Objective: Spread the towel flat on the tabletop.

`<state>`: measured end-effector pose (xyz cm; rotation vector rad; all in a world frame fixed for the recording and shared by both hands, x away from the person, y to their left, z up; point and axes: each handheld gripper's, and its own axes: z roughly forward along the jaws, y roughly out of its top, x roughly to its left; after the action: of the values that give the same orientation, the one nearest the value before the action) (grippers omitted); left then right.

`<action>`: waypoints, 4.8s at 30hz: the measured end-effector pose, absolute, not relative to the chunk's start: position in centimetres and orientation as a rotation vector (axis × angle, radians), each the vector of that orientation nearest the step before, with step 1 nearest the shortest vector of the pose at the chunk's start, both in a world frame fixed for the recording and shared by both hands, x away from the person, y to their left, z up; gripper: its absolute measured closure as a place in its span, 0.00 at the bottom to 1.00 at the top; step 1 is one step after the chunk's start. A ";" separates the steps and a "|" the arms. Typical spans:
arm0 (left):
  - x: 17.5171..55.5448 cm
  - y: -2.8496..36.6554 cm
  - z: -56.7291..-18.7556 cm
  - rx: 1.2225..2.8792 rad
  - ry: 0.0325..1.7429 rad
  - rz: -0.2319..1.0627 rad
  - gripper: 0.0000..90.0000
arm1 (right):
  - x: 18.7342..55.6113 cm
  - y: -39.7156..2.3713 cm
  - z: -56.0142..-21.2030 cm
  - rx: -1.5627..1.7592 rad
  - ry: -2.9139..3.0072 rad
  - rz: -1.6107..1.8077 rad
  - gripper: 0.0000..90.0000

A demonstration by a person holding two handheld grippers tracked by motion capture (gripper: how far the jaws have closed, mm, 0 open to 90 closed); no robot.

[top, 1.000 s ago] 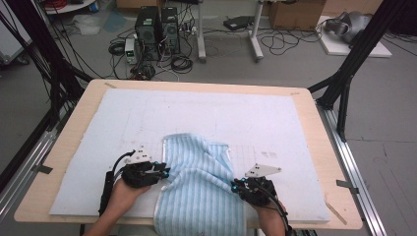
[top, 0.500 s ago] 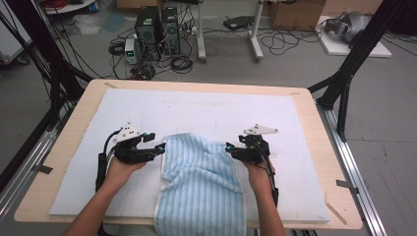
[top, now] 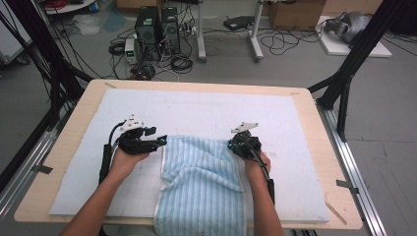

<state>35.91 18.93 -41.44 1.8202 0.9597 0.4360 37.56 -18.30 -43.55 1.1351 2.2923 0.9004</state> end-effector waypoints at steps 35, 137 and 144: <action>41.8 11.8 -45.1 2.007 1.059 0.506 0.68 | 37.2 -22.5 -42.9 1.352 2.113 0.976 0.45; 40.7 19.7 -44.2 1.732 1.236 0.456 0.50 | 39.9 -20.4 -40.3 1.241 2.081 1.090 0.57; 37.9 20.2 -43.5 1.783 1.200 0.382 0.60 | 35.5 -22.7 -41.8 1.267 2.127 1.174 0.54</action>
<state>37.85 20.25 -43.46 1.7831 1.2003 0.3821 35.45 -22.73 -41.83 1.2674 2.1267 1.1745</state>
